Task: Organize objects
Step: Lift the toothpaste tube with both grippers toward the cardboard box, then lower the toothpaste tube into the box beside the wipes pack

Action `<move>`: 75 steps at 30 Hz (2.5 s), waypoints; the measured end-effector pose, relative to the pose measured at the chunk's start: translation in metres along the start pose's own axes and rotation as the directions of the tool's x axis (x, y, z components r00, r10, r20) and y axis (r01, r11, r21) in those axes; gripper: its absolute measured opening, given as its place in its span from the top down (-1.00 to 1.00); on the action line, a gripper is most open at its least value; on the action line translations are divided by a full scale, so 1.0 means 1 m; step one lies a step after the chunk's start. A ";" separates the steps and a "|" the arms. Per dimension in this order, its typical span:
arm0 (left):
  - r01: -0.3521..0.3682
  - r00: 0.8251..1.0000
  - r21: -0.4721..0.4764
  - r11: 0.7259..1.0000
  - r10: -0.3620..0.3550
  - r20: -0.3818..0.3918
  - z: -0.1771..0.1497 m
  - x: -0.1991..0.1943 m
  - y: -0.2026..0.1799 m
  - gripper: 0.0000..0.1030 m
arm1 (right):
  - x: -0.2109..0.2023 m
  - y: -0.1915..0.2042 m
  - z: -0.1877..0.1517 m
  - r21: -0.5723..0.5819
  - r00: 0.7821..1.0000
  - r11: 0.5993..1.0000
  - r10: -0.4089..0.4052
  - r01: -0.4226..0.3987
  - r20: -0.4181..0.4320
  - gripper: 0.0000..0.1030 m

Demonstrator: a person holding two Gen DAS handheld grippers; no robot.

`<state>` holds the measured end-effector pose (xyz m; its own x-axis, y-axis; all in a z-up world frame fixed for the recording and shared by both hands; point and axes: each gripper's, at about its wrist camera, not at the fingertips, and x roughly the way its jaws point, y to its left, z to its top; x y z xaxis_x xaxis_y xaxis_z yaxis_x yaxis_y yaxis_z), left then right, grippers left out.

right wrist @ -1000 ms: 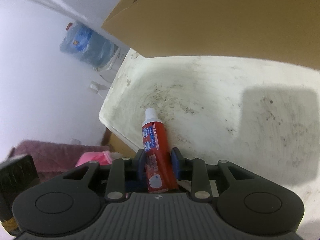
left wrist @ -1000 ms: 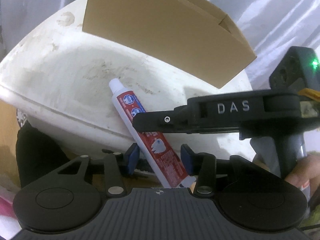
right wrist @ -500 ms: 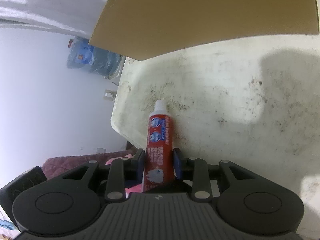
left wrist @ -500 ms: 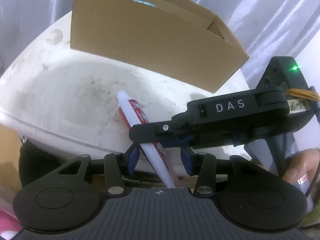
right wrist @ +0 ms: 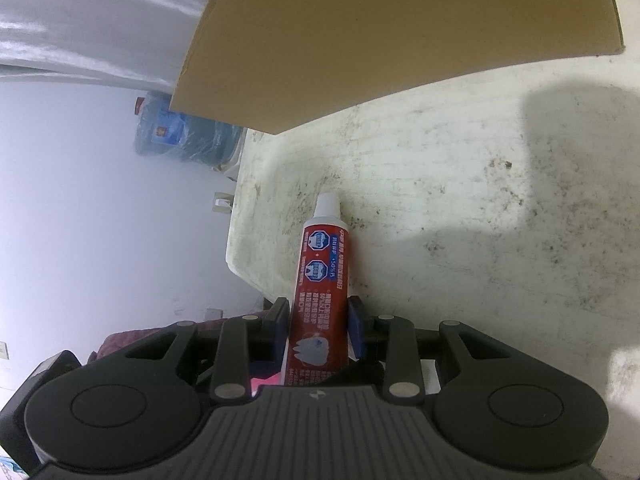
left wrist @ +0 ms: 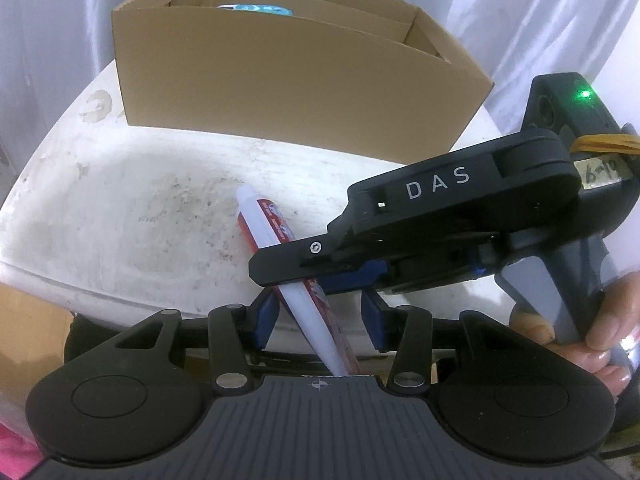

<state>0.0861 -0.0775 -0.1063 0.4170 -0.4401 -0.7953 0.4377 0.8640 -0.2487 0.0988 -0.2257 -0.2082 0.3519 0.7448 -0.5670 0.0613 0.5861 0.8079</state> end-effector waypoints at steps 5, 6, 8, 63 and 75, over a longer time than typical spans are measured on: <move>-0.003 1.000 0.002 1.000 0.003 0.001 0.000 -0.001 -0.002 0.13 | 0.000 0.001 -0.001 -0.001 1.000 1.000 -0.002 0.002 -0.003 0.33; -0.003 1.000 0.001 1.000 0.003 0.001 0.000 -0.001 -0.002 0.13 | 0.000 0.002 -0.001 -0.002 1.000 1.000 -0.003 0.003 -0.003 0.33; -0.004 1.000 0.001 1.000 0.004 0.004 0.000 -0.002 -0.002 0.13 | 0.000 0.002 0.000 -0.003 1.000 1.000 -0.002 0.002 -0.003 0.33; 0.154 0.979 0.327 0.932 -0.187 0.074 0.196 -0.005 -0.026 0.13 | -0.098 0.044 0.116 0.016 0.905 0.997 0.056 -0.069 0.423 0.32; 0.323 0.944 0.222 0.920 -0.296 -0.146 0.237 0.087 0.002 0.05 | -0.066 0.013 0.165 0.170 0.861 0.975 -0.210 0.146 0.463 0.21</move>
<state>0.3121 -0.1724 -0.0449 0.1475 -0.6353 -0.7580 0.7141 0.5987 -0.3628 0.2303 -0.3196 -0.1335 0.7228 0.3703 -0.5834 0.2702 0.6256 0.7319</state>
